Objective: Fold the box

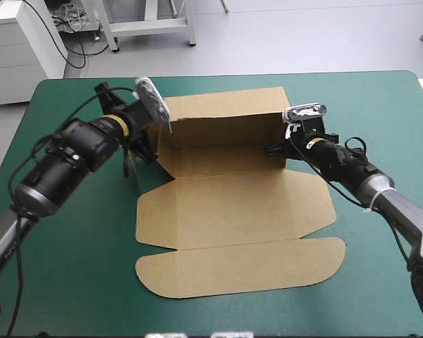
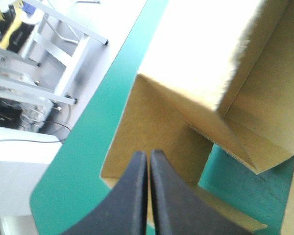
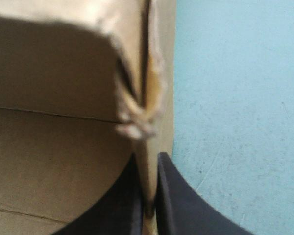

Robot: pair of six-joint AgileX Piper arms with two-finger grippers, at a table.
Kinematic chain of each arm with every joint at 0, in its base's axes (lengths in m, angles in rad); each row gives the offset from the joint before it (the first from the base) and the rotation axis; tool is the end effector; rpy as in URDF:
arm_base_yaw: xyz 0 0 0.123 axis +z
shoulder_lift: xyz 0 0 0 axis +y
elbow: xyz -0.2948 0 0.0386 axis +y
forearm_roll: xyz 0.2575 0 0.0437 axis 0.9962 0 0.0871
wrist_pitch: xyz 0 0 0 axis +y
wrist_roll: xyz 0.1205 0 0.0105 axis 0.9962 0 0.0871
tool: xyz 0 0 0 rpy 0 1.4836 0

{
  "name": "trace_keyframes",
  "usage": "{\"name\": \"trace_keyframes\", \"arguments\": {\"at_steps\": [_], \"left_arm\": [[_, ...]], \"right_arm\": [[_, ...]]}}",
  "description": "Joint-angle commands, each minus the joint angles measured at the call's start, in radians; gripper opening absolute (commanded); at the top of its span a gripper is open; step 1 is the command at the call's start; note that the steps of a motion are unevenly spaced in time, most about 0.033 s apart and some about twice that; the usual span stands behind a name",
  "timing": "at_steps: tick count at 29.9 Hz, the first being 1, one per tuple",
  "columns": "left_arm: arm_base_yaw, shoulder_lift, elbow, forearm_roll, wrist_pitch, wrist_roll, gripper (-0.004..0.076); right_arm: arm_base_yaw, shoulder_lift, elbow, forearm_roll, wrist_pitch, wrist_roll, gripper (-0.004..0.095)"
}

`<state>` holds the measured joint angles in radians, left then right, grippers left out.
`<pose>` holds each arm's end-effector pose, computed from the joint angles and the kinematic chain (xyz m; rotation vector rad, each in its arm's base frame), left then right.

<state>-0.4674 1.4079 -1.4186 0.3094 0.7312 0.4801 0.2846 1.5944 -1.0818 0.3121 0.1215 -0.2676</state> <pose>0.3185 -0.1332 0.3988 1.1195 1.8803 0.3628 0.3778 0.1152 0.2663 -0.2783 2.1019 0.2341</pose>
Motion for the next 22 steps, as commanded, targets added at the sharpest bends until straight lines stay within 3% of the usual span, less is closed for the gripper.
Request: {"name": "trace_keyframes", "arguments": {"at_steps": [1, 6, 14, 22], "left_arm": [[0.128, -0.032, -0.116, -0.251, 0.038, 0.028, 0.0001], [0.333, -0.034, -0.127, -0.483, 0.131, -0.027, -0.0001], [0.628, -0.034, -0.120, -0.612, 0.267, -0.133, -0.0008], [0.785, -0.085, 0.065, -0.738, 0.230, -0.147, -0.0008]], "right_arm": [[-0.006, -0.040, -0.038, 0.007, -0.065, 0.002, -0.0016], [-0.006, -0.040, -0.038, 0.007, -0.049, 0.002, -0.0016], [-0.006, -0.040, -0.038, 0.007, -0.037, 0.007, -0.0016], [-0.006, -0.040, -0.038, 0.007, -0.037, 0.016, -0.0016]]}}
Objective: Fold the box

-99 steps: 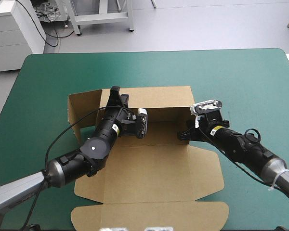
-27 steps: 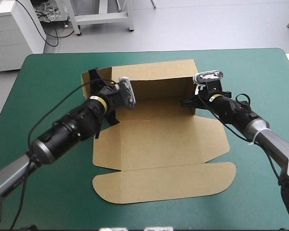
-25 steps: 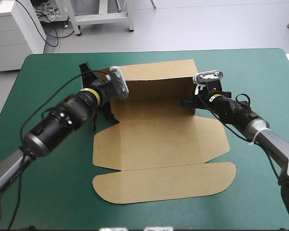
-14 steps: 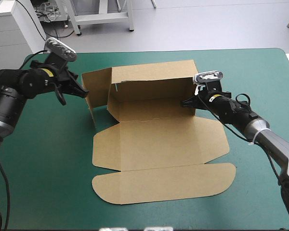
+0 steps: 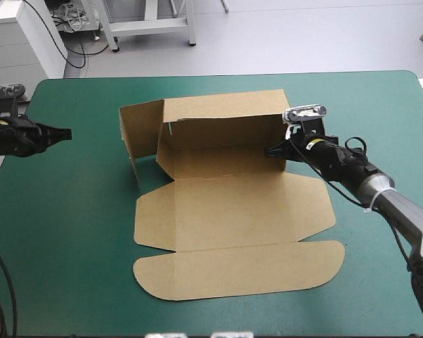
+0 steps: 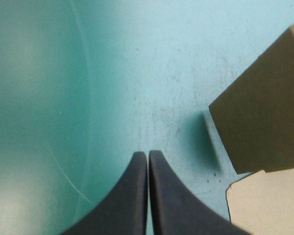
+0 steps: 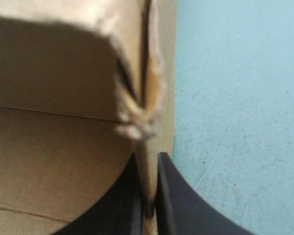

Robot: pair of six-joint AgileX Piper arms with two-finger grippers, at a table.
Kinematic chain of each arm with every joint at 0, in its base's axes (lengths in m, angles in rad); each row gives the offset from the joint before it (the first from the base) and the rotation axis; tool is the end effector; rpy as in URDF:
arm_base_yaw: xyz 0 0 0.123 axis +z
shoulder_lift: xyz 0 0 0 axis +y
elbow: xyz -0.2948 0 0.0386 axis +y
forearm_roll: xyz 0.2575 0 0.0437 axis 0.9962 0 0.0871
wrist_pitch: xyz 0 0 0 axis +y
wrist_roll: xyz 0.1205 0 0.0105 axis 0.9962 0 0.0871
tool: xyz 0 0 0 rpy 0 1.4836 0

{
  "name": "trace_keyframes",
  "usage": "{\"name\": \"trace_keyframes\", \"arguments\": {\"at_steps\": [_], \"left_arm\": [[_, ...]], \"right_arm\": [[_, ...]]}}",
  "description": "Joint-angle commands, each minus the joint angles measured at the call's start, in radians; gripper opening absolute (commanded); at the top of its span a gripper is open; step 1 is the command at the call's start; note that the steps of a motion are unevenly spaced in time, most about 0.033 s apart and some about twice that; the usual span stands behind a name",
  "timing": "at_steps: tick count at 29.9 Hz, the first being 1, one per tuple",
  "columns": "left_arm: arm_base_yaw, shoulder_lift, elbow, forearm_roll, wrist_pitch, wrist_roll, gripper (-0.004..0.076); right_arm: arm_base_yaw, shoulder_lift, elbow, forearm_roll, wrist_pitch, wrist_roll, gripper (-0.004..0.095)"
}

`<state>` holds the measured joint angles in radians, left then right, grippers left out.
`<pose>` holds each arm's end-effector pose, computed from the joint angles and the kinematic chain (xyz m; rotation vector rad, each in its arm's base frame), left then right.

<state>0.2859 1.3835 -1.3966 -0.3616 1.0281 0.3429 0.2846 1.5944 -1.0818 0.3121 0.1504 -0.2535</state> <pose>0.3094 0.0528 0.3767 -0.0333 2.4196 -0.1832 0.3758 0.1157 0.2635 -0.2727 2.1316 0.2478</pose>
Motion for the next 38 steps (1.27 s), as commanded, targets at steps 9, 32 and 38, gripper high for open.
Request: {"name": "trace_keyframes", "arguments": {"at_steps": [9, 32, 38], "left_arm": [[0.214, -0.168, 0.326, -0.271, -0.208, -0.010, -0.0008], [0.224, -0.168, 0.361, -0.316, -0.251, -0.038, -0.0008], [0.224, -0.168, 0.361, -0.326, -0.253, -0.041, -0.0008]], "right_arm": [[-0.006, -0.040, -0.038, 0.007, -0.066, -0.009, -0.0016], [-0.007, -0.021, -0.475, -0.253, 0.559, 0.193, -0.0015], [-0.007, 0.035, -0.574, -0.242, 0.817, 0.226, -0.0015]]}}
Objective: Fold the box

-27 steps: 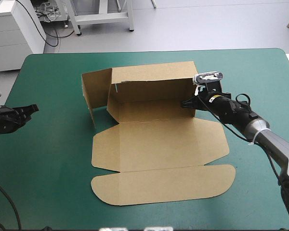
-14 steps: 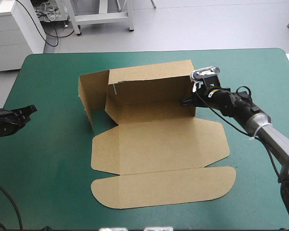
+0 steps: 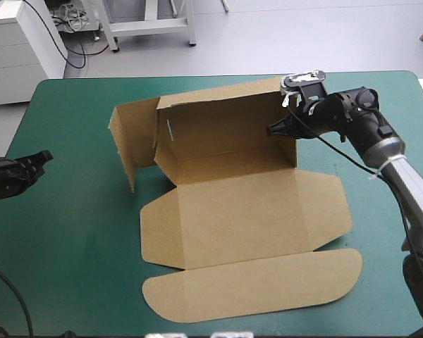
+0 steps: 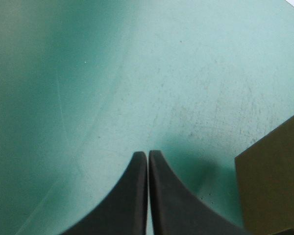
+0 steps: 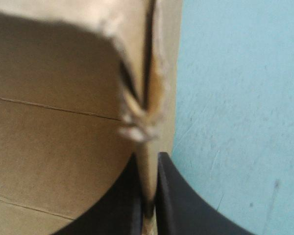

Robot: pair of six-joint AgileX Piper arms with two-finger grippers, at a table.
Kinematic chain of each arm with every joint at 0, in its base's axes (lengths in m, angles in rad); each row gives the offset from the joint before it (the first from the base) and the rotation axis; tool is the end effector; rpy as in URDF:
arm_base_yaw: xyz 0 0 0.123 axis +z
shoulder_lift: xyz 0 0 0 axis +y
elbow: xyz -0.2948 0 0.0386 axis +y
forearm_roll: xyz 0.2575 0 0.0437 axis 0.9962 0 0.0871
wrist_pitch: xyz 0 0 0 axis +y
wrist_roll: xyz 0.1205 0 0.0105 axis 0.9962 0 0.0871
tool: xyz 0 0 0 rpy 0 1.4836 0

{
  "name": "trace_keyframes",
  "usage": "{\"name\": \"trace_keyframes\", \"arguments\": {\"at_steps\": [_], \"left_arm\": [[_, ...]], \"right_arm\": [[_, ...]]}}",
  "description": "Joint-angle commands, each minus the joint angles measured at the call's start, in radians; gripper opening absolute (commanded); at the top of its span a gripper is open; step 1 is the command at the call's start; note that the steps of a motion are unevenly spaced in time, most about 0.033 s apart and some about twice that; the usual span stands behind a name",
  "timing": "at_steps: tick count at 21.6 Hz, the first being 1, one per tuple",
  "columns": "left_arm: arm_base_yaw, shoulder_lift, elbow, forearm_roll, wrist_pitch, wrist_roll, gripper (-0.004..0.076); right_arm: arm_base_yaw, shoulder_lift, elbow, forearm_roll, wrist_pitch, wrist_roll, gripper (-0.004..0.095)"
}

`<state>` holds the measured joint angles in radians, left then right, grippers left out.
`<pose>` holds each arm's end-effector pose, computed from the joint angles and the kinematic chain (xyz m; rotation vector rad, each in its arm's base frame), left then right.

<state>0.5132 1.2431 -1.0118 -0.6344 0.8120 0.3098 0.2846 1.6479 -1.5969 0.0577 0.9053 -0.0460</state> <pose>0.2647 0.0894 0.3161 -0.5816 2.2698 -0.3640 0.3811 0.1172 0.3522 -0.3795 2.4163 0.1775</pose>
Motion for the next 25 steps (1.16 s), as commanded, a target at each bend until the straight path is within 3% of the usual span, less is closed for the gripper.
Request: {"name": "trace_keyframes", "arguments": {"at_steps": [1, 10, 14, 21, 25], "left_arm": [[-0.003, -0.028, -0.023, -0.060, -0.039, -0.010, -0.0008], [-0.003, -0.028, -0.023, -0.105, -0.034, -0.010, -0.0008], [-0.003, -0.028, -0.023, -0.107, -0.037, -0.010, -0.0008], [-0.003, -0.028, -0.023, -0.109, -0.048, -0.011, -0.0008], [-0.003, -0.026, -0.023, -0.109, -0.070, -0.011, -0.0008]], "right_arm": [[-0.007, -0.004, -0.067, 0.023, 0.095, 0.021, -0.0015], [-0.007, 0.119, -0.077, 0.045, 0.263, 0.063, -0.0016], [-0.007, 0.161, -0.078, 0.043, 0.197, 0.063, -0.0016], [-0.007, 0.211, -0.081, 0.036, -0.038, 0.059, -0.0016], [-0.007, 0.240, -0.083, 0.004, -0.087, 0.059, -0.0015]]}}
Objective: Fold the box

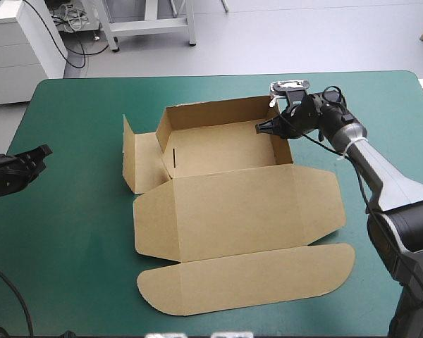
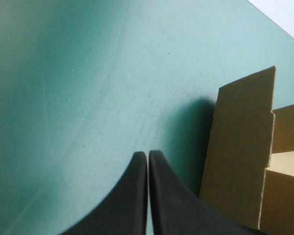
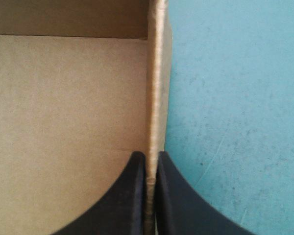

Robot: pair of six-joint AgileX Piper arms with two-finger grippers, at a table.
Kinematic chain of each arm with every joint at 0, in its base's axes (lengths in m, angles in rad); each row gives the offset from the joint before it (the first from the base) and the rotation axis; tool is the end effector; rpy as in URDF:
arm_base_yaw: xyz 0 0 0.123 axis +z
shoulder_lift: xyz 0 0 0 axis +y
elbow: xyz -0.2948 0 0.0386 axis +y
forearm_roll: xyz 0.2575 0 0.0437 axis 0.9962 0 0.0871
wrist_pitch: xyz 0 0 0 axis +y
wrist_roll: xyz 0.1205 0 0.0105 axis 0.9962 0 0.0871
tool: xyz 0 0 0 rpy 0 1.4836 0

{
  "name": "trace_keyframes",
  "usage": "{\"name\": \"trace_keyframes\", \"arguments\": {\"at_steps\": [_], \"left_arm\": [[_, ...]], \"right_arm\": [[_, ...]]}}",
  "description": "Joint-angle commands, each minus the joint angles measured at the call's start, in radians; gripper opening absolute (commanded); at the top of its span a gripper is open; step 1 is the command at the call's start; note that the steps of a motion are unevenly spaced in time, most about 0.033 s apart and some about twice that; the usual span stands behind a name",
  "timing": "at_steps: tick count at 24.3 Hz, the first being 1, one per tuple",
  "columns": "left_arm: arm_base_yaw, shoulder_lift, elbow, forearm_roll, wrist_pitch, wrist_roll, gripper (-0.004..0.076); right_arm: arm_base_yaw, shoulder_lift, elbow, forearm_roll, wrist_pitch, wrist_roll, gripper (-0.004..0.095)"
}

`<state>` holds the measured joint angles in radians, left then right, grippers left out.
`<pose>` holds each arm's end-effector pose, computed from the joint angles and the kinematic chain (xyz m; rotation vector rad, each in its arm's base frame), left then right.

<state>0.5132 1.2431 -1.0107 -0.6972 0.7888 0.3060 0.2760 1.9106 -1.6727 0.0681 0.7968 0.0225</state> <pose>0.2685 0.0880 0.3203 -0.6203 2.2147 -0.4142 0.4466 0.1326 0.2718 -0.2794 2.5118 0.2011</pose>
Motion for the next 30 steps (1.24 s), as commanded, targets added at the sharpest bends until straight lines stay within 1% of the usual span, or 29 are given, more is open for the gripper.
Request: {"name": "trace_keyframes", "arguments": {"at_steps": [1, 6, 8, 10, 12, 13, 16, 19, 20, 21, 23, 25, 27, 28, 29, 30], "left_arm": [[-0.003, -0.026, -0.025, -0.046, -0.048, -0.008, -0.0008], [-0.003, -0.026, -0.025, -0.044, -0.052, -0.003, -0.0008], [-0.003, -0.026, -0.025, -0.039, -0.052, -0.003, -0.0008], [-0.003, -0.026, -0.025, -0.036, -0.055, -0.003, -0.0008], [-0.003, -0.026, -0.025, -0.031, -0.060, -0.003, -0.0008], [-0.003, -0.026, -0.025, -0.031, -0.063, -0.003, -0.0008], [-0.003, -0.026, -0.025, -0.031, -0.067, -0.003, -0.0008], [-0.003, -0.026, -0.025, -0.031, -0.067, -0.003, -0.0008], [-0.003, -0.026, -0.025, -0.031, -0.067, -0.003, -0.0008], [-0.003, -0.026, -0.025, -0.031, -0.067, -0.003, -0.0008], [-0.003, -0.026, -0.025, -0.031, -0.067, -0.003, -0.0008], [-0.003, -0.026, -0.025, -0.031, -0.067, -0.003, -0.0008], [-0.003, -0.026, -0.025, -0.029, -0.065, -0.003, -0.0008], [-0.003, -0.026, -0.025, -0.029, -0.065, -0.003, -0.0008], [-0.003, -0.026, -0.025, -0.029, -0.065, -0.003, -0.0008], [-0.003, -0.026, -0.025, -0.029, -0.064, -0.003, -0.0008]], "right_arm": [[0.002, -0.018, -0.007, -0.012, 0.019, -0.009, -0.0015], [0.002, 0.010, -0.035, -0.016, 0.024, -0.009, -0.0003], [0.002, 0.010, -0.050, -0.016, 0.026, -0.009, 0.0040], [0.002, 0.010, -0.069, -0.016, 0.026, -0.009, 0.0113], [0.002, 0.010, -0.085, -0.016, 0.034, -0.009, 0.0208], [0.002, 0.010, -0.093, -0.016, 0.036, -0.009, 0.0275], [0.002, 0.010, -0.115, -0.018, 0.051, -0.023, 0.0519], [0.002, 0.010, -0.128, -0.020, 0.059, -0.017, 0.0729], [0.002, 0.010, -0.140, -0.020, 0.073, -0.010, 0.0819], [0.002, 0.010, -0.145, -0.020, 0.078, -0.008, 0.0847], [0.002, 0.010, -0.181, -0.020, 0.110, -0.006, 0.0858], [0.002, 0.010, -0.249, -0.022, 0.176, -0.006, 0.0858], [0.002, 0.010, -0.382, -0.044, 0.307, -0.023, 0.0858], [0.002, 0.010, -0.422, -0.058, 0.348, -0.023, 0.0858], [0.002, -0.001, -0.479, -0.084, 0.374, -0.023, 0.0858], [0.002, -0.015, -0.493, -0.084, 0.374, -0.023, 0.0858]]}}
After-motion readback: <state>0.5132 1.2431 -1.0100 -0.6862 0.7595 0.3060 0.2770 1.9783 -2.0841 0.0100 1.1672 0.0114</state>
